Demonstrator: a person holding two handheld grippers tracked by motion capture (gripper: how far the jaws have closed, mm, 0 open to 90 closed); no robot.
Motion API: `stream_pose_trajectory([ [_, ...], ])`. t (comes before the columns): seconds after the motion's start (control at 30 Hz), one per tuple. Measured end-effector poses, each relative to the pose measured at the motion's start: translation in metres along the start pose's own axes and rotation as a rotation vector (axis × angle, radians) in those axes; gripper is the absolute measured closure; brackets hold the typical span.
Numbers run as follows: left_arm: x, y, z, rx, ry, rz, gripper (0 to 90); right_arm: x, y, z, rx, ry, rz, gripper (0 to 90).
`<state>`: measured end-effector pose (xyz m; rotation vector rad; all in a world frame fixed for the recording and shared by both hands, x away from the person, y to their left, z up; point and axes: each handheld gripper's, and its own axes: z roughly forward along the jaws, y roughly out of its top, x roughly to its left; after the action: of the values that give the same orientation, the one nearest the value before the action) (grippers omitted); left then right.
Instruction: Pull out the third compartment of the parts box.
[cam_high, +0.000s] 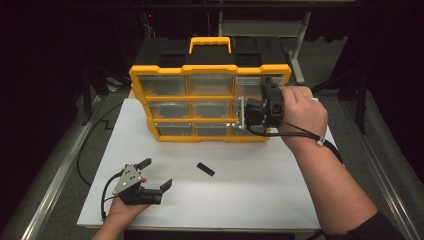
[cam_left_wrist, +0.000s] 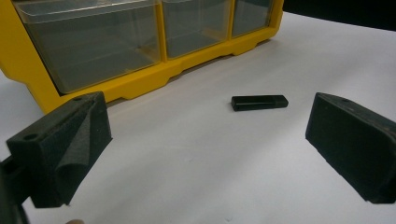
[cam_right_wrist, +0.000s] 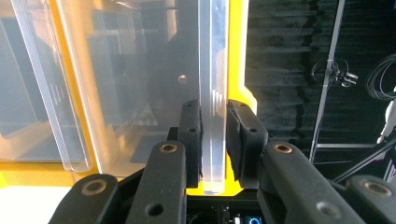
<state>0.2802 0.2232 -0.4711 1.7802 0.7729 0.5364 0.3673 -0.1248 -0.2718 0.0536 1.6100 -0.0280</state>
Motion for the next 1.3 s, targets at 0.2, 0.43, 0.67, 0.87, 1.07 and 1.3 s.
stream_pose_trajectory([
  [0.2,0.0,0.0,0.0,-0.001,0.0,-0.002,1.4,0.002,0.001,-0.006,-0.005,-0.009,-0.025,78.6],
  [0.43,0.0,0.0,0.0,-0.004,-0.001,-0.003,1.4,0.003,0.0,-0.016,-0.013,-0.014,-0.025,78.7],
  [0.67,0.0,0.0,0.0,-0.004,-0.001,-0.005,1.4,0.005,-0.002,-0.028,-0.022,-0.021,-0.02,78.9],
  [0.87,0.0,0.0,0.001,-0.002,-0.001,-0.004,1.4,0.007,-0.003,-0.038,-0.03,-0.028,-0.026,78.9],
  [1.07,0.0,0.0,0.001,-0.001,0.001,-0.004,1.4,0.007,-0.004,-0.047,-0.038,-0.031,-0.027,79.0],
  [1.3,0.0,0.0,0.0,-0.002,0.0,-0.003,1.4,0.01,-0.006,-0.058,-0.053,-0.045,-0.027,79.1],
])
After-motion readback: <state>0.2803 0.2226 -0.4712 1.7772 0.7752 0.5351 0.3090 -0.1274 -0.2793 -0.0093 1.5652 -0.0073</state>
